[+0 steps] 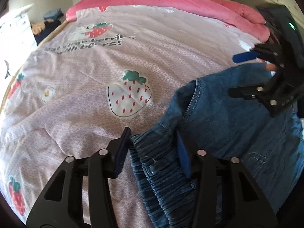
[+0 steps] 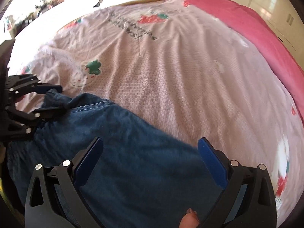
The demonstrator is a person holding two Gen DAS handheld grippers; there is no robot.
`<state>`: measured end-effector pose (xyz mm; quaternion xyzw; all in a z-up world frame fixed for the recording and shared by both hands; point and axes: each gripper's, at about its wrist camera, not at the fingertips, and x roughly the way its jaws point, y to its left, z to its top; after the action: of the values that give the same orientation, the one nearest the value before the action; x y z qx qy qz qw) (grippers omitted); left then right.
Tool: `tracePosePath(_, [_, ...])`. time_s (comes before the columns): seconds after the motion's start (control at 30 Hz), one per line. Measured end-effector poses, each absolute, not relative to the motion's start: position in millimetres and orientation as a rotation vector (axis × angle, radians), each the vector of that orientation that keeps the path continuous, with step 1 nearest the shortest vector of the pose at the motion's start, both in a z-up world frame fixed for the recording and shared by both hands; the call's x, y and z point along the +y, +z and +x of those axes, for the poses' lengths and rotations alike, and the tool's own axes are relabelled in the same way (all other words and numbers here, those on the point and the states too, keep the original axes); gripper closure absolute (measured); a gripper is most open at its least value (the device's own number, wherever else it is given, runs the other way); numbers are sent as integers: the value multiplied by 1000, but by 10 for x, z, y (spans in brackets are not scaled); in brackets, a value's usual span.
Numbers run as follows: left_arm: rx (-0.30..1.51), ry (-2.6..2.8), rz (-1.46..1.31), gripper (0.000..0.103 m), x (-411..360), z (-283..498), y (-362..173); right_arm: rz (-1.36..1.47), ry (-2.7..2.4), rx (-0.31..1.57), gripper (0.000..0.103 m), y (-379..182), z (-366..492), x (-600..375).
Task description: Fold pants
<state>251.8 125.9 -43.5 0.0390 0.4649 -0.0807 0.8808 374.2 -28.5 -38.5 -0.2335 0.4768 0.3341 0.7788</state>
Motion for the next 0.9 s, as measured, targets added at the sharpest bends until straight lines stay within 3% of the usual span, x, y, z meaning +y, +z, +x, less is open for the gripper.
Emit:
tracePosePath(0.1, [974, -175, 75, 73, 1258, 2515, -447, -504, 741, 1051, 11, -449, 3820, -233])
tracePosePath(0.13, [972, -180, 67, 74, 1274, 2503, -440, -497, 755, 1053, 30, -458, 3826, -224])
tracePosePath(0.27, [916, -211, -31, 76, 1385, 2383, -299, -511, 802, 1045, 59, -485, 3752, -163])
tracePosePath(0.3, [894, -215, -44, 76, 1396, 2341, -254, -495, 833, 1042, 75, -469, 3710, -158])
tracePosePath(0.33, [882, -218, -51, 77, 1394, 2311, -224, -487, 840, 1031, 80, -448, 3675, -158])
tracePosePath(0.53, [802, -247, -66, 77, 1367, 2091, -2, -424, 854, 946, 93, -234, 3322, -317])
tracePosePath(0.9, [653, -243, -55, 77, 1282, 1514, 309, -262, 838, 763, 95, 412, 2242, -769])
